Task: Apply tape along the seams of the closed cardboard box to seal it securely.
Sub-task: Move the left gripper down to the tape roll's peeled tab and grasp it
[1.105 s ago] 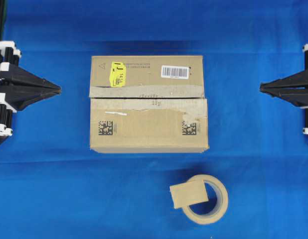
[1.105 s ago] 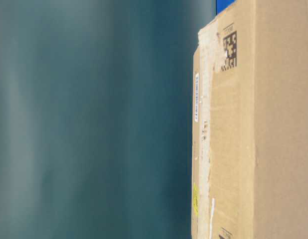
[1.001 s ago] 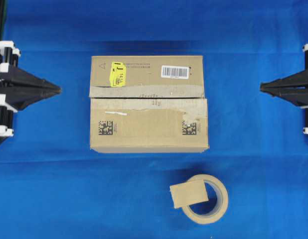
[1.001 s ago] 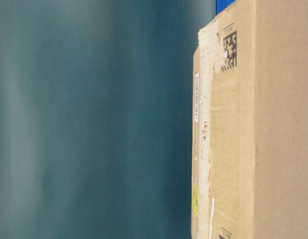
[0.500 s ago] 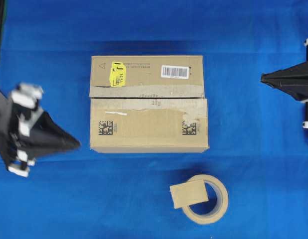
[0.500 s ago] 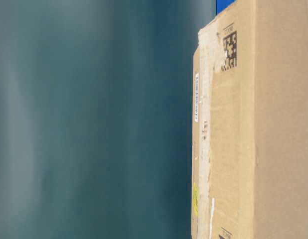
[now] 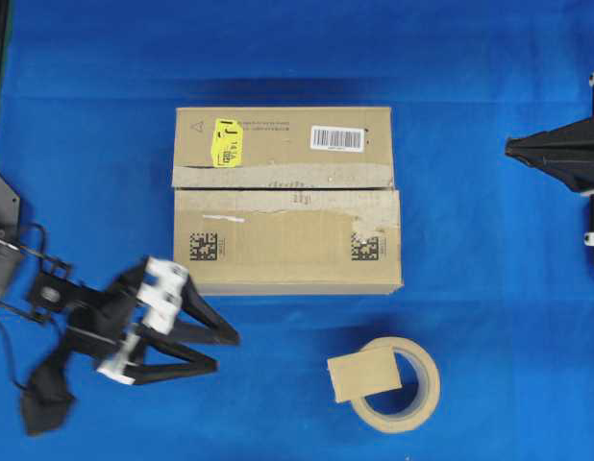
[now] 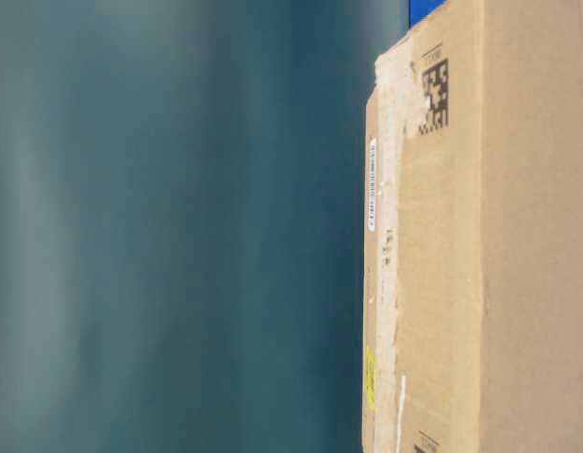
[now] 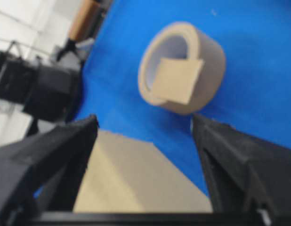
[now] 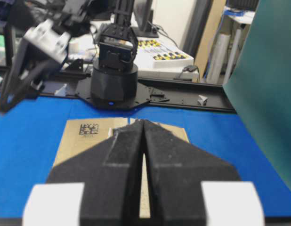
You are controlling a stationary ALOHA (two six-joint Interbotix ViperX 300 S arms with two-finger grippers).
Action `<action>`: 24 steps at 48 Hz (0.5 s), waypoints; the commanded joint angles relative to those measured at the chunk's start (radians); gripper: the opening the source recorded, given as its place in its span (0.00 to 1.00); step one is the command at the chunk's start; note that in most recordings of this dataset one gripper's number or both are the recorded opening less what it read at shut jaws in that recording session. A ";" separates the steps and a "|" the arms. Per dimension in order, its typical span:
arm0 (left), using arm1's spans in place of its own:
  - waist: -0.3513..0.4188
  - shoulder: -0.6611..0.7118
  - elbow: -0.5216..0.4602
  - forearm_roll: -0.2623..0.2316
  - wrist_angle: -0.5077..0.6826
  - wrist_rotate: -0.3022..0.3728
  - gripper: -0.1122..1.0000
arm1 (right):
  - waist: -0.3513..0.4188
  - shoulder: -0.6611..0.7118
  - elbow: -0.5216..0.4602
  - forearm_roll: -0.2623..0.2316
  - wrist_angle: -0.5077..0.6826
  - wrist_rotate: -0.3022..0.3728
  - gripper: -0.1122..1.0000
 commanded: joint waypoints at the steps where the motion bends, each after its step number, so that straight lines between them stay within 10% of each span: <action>1: -0.003 0.075 -0.069 -0.005 -0.005 0.043 0.74 | -0.002 0.008 -0.029 -0.002 -0.011 -0.002 0.10; 24: 0.026 0.394 -0.307 -0.006 -0.005 0.189 0.73 | -0.002 0.015 -0.028 -0.008 -0.012 -0.003 0.10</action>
